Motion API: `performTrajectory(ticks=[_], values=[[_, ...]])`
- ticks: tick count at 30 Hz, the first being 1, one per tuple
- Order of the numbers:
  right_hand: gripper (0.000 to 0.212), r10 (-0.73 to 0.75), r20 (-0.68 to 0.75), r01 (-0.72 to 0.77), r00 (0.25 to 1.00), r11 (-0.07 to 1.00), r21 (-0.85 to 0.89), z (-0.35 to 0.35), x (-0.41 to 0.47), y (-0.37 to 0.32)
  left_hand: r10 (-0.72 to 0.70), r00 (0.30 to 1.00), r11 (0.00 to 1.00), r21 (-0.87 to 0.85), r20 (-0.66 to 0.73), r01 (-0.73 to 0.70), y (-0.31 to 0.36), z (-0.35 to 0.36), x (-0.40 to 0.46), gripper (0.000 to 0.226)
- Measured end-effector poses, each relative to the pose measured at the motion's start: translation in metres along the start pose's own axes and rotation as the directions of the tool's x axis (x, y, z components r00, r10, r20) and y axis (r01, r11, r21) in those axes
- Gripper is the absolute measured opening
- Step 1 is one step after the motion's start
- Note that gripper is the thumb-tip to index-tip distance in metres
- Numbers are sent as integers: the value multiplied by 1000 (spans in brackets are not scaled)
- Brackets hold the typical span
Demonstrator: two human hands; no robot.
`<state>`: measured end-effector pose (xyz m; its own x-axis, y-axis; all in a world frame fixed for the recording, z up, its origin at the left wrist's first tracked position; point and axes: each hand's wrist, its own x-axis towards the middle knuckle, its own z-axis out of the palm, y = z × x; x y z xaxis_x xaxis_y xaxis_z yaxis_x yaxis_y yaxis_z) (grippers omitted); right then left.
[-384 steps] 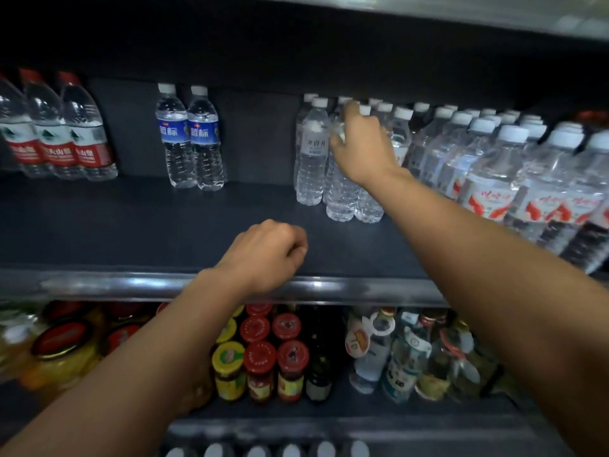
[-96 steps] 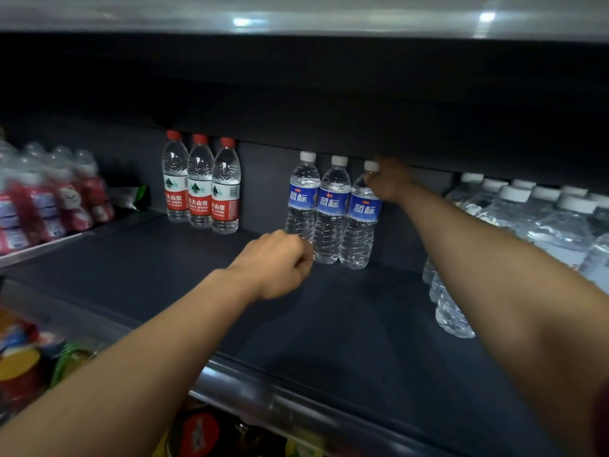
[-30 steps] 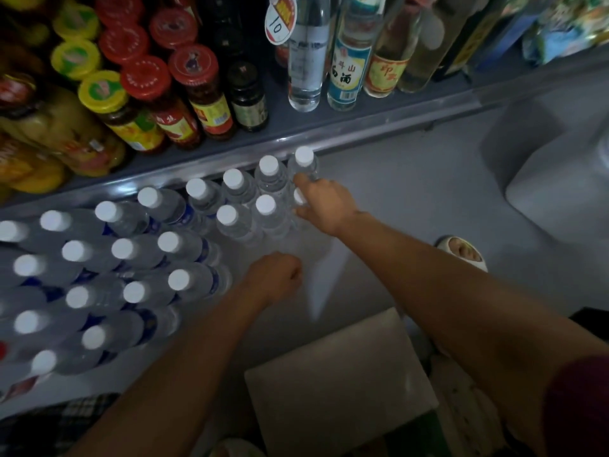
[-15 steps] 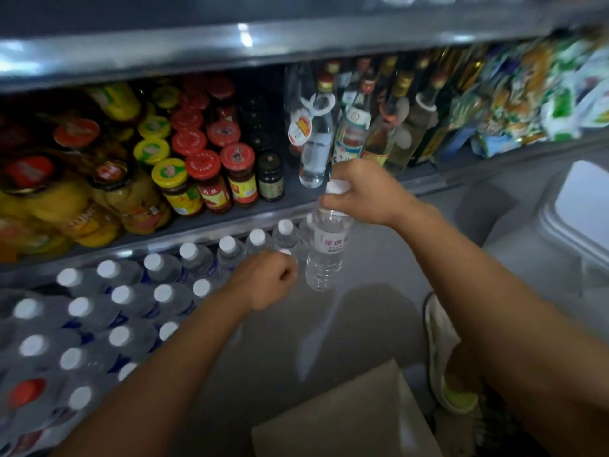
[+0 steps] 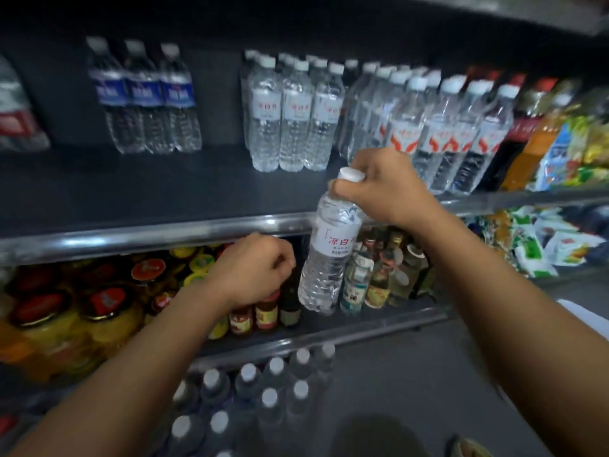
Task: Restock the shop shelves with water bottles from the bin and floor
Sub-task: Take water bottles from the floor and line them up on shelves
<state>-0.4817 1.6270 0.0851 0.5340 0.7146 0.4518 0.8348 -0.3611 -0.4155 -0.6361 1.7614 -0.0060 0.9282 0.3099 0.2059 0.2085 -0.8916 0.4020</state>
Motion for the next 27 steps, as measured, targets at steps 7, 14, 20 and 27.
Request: performTrajectory(ticks=[7,14,20,27], values=[[41,-29,-210,38,977,999,38,-29,77,-2,-4,996,996,92,-84,12,14,-44,51,15],[37,-81,-262,50,962,991,-125,-27,165,27,-53,990,995,80,-134,64,13,-47,99,15],[37,-33,-156,8,987,987,-161,0,221,63,-92,990,992,76,-107,101,13,-16,118,14],[32,-14,-113,-8,993,983,-184,11,264,75,-93,996,991,91,-15,94,6,19,122,14]])
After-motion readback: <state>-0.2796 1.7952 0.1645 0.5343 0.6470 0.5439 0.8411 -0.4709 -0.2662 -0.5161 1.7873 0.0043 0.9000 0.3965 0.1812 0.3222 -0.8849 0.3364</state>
